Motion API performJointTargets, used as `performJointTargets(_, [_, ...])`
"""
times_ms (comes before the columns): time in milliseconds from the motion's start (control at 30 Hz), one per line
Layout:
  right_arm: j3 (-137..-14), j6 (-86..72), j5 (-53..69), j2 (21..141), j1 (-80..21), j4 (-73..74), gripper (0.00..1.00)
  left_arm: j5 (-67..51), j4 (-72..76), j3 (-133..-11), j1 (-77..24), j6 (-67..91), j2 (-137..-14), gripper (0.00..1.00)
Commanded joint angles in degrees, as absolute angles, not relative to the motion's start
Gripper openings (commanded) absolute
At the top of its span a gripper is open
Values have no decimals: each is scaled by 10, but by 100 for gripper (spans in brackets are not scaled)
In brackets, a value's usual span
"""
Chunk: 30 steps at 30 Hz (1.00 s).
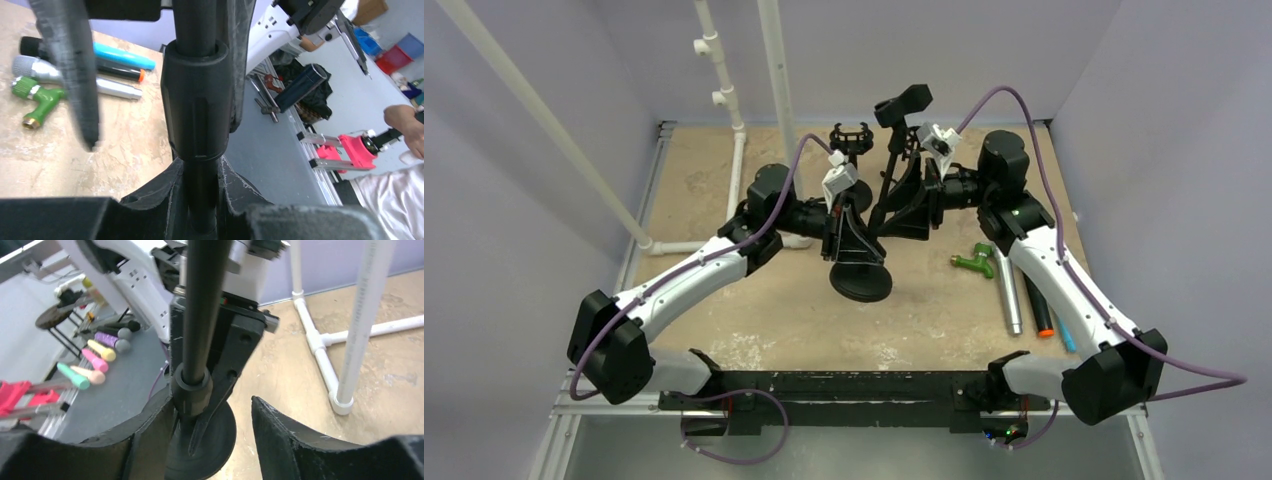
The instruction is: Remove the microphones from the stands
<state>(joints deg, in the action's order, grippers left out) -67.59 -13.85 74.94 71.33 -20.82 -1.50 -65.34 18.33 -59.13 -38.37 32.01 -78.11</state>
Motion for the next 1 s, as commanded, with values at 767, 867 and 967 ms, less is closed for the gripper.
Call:
performJointTargets(767, [-663, -269, 507, 718, -181, -30, 66, -226, -133, -747, -445, 140, -780, 0])
performJointTargets(867, [-649, -275, 502, 719, -182, -37, 63, -212, -141, -755, -450, 136, -786, 0])
performJointTargets(967, [-636, -286, 502, 723, -184, -54, 59, -201, -146, -761, -452, 129, -790, 0])
